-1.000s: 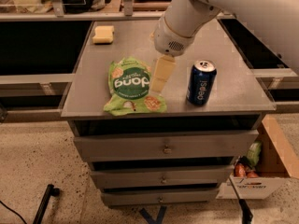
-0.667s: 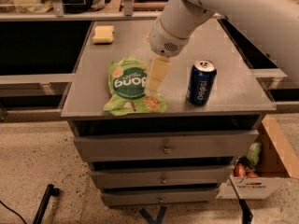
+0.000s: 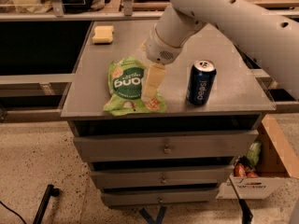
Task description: Move green rice chip bag near sponge
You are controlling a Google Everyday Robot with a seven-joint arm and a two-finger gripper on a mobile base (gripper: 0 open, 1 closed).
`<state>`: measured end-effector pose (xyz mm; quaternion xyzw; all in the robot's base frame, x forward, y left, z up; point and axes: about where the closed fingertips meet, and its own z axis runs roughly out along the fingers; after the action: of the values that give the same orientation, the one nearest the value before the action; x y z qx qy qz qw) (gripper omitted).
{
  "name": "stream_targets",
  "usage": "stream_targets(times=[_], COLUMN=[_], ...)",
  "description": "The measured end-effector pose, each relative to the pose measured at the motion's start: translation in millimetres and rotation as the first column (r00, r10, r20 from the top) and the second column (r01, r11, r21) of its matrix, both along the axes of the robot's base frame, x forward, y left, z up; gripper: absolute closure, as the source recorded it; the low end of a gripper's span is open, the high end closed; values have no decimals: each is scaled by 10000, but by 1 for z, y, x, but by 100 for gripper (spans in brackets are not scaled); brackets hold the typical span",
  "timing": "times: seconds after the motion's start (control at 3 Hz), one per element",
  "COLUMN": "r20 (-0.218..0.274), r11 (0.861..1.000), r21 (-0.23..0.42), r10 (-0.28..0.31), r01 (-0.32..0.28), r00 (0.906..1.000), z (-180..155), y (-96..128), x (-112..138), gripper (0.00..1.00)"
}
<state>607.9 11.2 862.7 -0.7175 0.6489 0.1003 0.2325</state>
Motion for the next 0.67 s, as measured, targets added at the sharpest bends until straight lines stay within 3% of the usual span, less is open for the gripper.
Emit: stream_targets(times=[0.67], r20=[103], r11=[9995], r21=[-31], r10=[312], r01=[-311], r00=[9995], z=[-8], y=[7], x=[-5], gripper=[0])
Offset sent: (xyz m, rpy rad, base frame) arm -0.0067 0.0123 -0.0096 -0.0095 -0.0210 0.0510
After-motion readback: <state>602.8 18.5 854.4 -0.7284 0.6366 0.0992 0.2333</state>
